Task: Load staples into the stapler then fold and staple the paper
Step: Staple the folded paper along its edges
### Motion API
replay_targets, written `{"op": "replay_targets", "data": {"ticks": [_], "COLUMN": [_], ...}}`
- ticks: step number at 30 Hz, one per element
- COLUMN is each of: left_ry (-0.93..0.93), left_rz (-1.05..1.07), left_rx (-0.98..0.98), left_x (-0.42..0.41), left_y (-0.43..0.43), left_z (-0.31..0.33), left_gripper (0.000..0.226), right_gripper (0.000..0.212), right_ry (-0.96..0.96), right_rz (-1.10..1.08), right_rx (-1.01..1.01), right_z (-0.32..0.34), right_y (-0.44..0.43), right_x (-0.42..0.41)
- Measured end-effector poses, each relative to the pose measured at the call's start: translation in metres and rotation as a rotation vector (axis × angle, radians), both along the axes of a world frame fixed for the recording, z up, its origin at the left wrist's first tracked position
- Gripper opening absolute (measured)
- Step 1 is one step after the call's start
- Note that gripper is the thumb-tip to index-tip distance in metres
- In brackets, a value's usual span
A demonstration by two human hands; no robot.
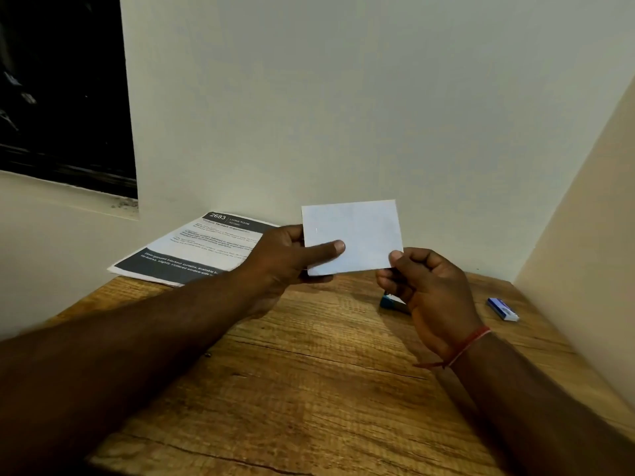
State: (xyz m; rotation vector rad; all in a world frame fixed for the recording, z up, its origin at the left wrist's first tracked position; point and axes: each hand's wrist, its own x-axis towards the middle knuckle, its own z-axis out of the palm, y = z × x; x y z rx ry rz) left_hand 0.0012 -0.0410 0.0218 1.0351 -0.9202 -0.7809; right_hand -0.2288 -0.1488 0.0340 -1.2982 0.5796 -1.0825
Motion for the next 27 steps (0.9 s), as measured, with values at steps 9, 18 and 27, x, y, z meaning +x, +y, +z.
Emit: {"op": "replay_targets", "data": {"ticks": [9,18,27], "left_ry": [-0.217,-0.189,-0.302], "left_rz": [0.118,0.208,0.318], "left_rx": [0.043,0.014,-0.042], "left_x": [0.007,0.016,-0.002], "left_y": [0.000,-0.002,0.001], "left_z": [-0.002,0.000,0.007], "left_gripper": [0.029,0.036,0.033], "right_gripper": [0.014,0.031,0.028], "right_ry": [0.216,1.033,0.362], "right_rz": [-0.106,-0.051,0.156], "right_rx": [-0.242,-0.539,-0.198], "right_z": [-0.004,-0.007,-0.005], "right_y": [-0.015,-0.037,0.022], "right_x": [-0.007,-0.032,0.001]}}
